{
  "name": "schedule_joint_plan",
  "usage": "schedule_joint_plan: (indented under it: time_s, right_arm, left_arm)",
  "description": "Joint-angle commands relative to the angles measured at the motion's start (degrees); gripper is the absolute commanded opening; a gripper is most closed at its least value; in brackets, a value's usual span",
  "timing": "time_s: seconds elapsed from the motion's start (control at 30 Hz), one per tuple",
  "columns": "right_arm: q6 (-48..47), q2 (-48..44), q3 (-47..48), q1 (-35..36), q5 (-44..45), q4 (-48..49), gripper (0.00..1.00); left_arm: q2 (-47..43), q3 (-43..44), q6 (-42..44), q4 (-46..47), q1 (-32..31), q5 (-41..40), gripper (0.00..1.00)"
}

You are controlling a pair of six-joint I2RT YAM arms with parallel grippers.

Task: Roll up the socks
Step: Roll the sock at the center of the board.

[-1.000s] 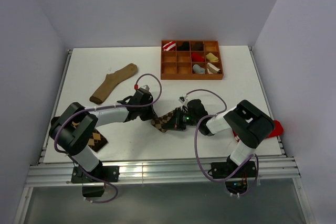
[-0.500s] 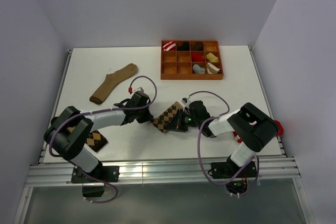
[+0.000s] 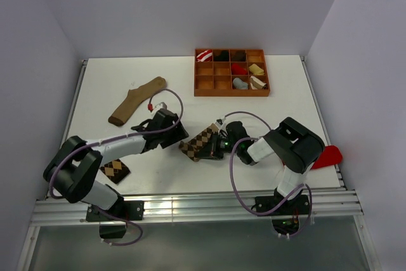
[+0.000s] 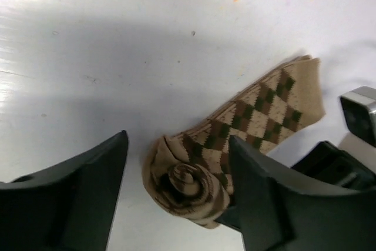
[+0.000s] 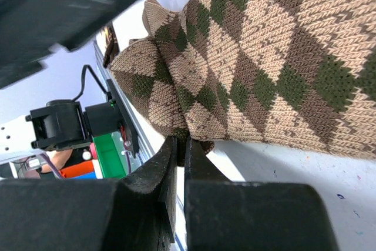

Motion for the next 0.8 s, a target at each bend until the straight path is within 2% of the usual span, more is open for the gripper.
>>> schedule_joint_plan:
  time_s: [0.0,0.2,0.37,0.5,0.6,0.77]
  right_arm:
    - [-2.3,1.6,-0.4,0.1,4.1,-9.8,0.0]
    - [-1.9,1.7,0.8,0.1,3.7,-10.3,0.0]
    - [-2.3,1.9,2.1,0.2,3.3,-10.9,0.0]
    - [-2.7,2.1,3.3,0.2,3.0,-11.7,0.0]
    - [-3.1,2.2,3.9,0.2,3.0,-12.4,0.0]
    - [-3.7,2.4,4.2,0.2,2.9,-12.6,0.0]
  left_arm:
    - [-6.2,0.3,-2.7,-1.2,0.1,-4.1,0.77]
    - [-18.7,-2.9,-6.3,-1.8,0.0,-6.7,0.81]
    - [-27.0,-12.2,-8.7,4.0,-2.9,-5.7,0.8]
    - [-29.2,-19.5,-12.9,10.2,-7.1,-6.5,0.8]
    - [-29.0,-24.3,-14.0,15.8,-7.9,-6.3,0.81]
    - [-23.3,-24.8,-13.5,20.2,-8.7,-7.1,0.8]
